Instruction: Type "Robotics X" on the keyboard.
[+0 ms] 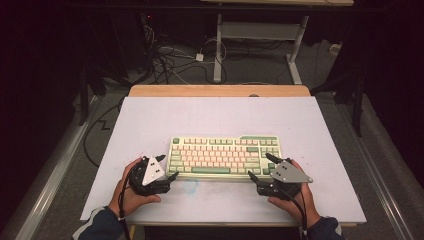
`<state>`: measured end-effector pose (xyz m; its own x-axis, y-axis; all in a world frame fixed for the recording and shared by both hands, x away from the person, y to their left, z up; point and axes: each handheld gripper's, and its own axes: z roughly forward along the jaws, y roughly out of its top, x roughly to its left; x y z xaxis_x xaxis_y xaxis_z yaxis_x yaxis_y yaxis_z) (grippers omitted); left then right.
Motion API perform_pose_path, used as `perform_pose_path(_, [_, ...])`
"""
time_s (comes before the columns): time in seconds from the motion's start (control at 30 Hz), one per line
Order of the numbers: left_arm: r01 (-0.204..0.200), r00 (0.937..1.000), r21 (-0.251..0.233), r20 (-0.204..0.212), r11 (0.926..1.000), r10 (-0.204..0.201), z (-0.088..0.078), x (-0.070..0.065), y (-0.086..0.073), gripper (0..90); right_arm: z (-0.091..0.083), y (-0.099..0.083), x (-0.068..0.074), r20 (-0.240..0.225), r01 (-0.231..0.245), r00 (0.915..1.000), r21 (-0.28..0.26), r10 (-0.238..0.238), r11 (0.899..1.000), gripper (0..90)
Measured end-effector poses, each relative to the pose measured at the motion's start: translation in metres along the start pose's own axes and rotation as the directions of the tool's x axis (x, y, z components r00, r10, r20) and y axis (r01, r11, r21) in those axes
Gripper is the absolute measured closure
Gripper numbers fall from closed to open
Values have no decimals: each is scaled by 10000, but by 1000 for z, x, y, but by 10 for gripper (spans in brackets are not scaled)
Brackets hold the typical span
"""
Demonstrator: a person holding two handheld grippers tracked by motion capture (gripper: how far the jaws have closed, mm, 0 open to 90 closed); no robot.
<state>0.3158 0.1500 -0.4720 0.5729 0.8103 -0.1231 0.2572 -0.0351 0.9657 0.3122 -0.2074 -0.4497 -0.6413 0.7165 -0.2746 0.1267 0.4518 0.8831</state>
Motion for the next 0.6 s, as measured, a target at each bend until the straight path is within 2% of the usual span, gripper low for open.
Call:
perform_pose_path(0.07, [-17, 10000, 104, -17, 9999, 17, 1, 0, 1, 389, -1, -2, 1, -49, 28, 10000, 35, -28, 10000, 228])
perform_pose_path(0.17, [-11, 9995, 252, 323, 9997, 3, 2, -1, 6, 534, -2, -3, 3, -54, 113, 9999, 106, -112, 9999, 229])
perform_pose_path(0.2, [24, 9991, 302, 424, 9995, -37, 3, -1, 9, 608, -2, -3, 3, -55, 143, 9999, 118, -142, 9998, 229])
perform_pose_path(0.33, [264, 9963, 412, 807, 9988, -297, 9, -5, 20, 802, 0, -4, 3, -89, 163, 9998, 155, -161, 9997, 230])
perform_pose_path(0.43, [375, 9938, 501, 1031, 9980, -425, 18, -9, 26, 869, 1, -4, 4, -143, 157, 9998, 239, -154, 9996, 235])
perform_pose_path(0.6, [445, 9905, 644, 1271, 9969, -524, 31, -17, 31, 871, 2, -4, 5, -195, 190, 9996, 320, -184, 9993, 235])
